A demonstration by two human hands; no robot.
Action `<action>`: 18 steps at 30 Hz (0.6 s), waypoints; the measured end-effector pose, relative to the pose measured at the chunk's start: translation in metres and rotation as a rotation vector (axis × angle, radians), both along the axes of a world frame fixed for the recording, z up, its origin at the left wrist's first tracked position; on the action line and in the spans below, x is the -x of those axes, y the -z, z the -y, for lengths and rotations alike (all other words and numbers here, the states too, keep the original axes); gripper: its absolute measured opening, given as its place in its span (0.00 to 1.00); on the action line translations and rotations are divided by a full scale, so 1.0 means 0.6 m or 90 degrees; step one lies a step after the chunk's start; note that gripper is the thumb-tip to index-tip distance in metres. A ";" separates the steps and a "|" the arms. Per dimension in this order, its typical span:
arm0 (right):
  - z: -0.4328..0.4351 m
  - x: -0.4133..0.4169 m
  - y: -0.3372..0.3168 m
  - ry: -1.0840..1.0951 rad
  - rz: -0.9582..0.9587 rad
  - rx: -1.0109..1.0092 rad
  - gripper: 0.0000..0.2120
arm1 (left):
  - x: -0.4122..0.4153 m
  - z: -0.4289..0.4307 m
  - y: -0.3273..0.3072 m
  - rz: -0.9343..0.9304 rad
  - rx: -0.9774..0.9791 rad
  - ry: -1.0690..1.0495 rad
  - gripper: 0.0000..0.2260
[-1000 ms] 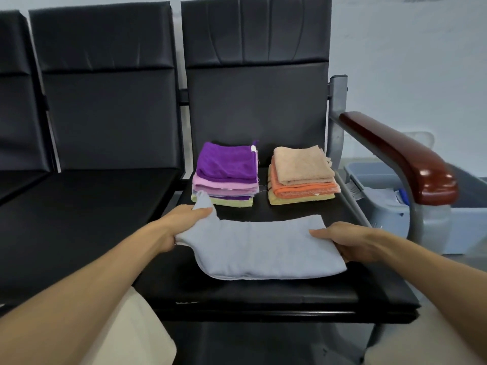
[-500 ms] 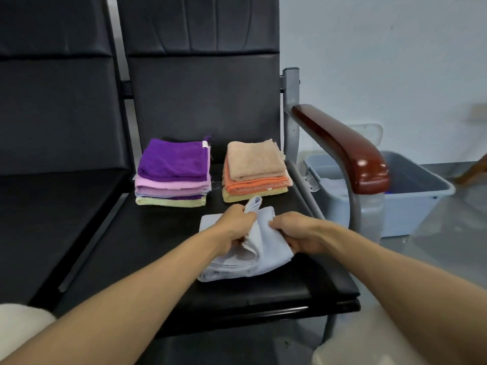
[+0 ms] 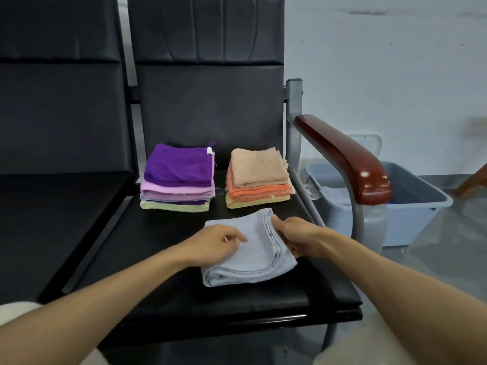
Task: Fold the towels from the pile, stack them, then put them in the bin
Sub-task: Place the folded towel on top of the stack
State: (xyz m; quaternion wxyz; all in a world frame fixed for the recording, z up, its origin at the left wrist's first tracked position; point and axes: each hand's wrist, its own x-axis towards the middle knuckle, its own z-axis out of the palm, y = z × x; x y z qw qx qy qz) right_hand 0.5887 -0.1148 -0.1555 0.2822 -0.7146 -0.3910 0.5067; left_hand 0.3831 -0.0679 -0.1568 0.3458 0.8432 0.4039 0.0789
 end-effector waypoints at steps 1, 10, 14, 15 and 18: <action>-0.005 0.006 -0.002 0.008 0.011 -0.003 0.27 | 0.018 0.001 0.007 -0.041 -0.033 0.043 0.11; -0.033 0.075 -0.016 -0.076 0.340 0.012 0.31 | 0.060 -0.003 0.016 -0.059 -0.048 0.116 0.13; -0.048 0.081 -0.025 -0.042 0.307 -0.098 0.25 | 0.071 -0.012 0.005 -0.132 -0.091 0.102 0.17; -0.046 0.086 -0.032 -0.036 0.266 -0.140 0.20 | 0.078 -0.016 0.003 -0.131 -0.093 0.062 0.19; -0.033 0.098 -0.060 -0.018 0.069 -0.228 0.15 | 0.090 -0.023 -0.003 -0.073 -0.079 -0.075 0.21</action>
